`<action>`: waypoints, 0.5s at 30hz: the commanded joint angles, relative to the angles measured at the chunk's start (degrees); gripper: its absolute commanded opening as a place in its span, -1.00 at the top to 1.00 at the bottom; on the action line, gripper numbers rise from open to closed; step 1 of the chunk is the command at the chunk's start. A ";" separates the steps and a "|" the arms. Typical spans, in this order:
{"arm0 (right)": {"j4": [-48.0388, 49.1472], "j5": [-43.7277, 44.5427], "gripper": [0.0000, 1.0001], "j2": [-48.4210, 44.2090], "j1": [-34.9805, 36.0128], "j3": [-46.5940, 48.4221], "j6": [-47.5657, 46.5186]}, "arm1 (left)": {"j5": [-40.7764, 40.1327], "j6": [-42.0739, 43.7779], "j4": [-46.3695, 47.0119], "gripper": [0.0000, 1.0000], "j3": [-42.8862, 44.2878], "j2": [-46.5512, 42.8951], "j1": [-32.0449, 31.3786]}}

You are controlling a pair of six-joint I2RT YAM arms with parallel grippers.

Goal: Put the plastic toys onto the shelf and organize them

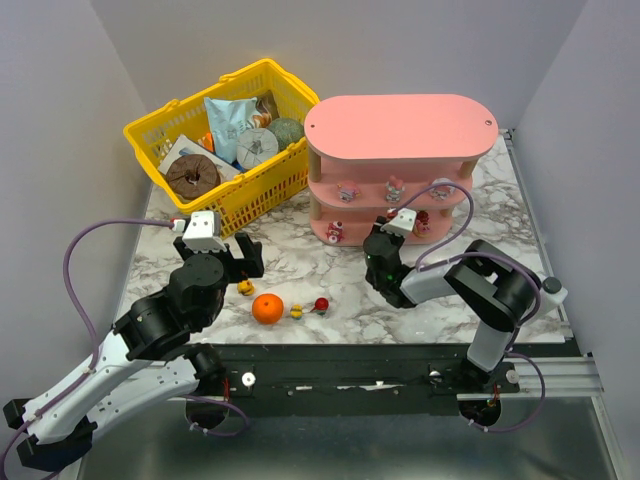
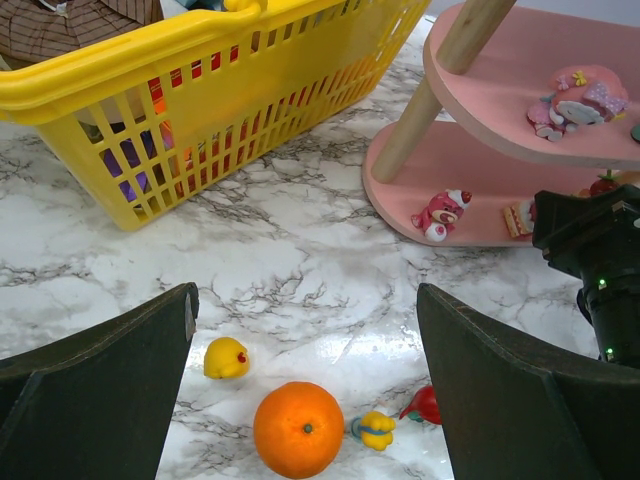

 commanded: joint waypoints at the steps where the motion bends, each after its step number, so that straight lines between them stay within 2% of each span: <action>1: -1.04 0.16 0.68 1.80 -0.24 1.41 3.15 | -2.06 0.55 -1.10 -0.98 0.07 -0.20 0.41; 6: -3.50 0.42 0.49 1.89 -0.24 2.46 3.76 | -2.15 0.55 -1.19 -0.97 0.16 -0.19 0.41; 10: -5.09 0.78 0.10 1.10 -0.24 2.73 4.03 | -2.23 0.46 -1.19 -0.98 0.24 -0.28 0.33; 15: -7.02 1.04 -0.14 -0.04 -0.16 3.08 4.47 | -2.15 0.46 -1.19 -0.98 0.16 -0.19 0.33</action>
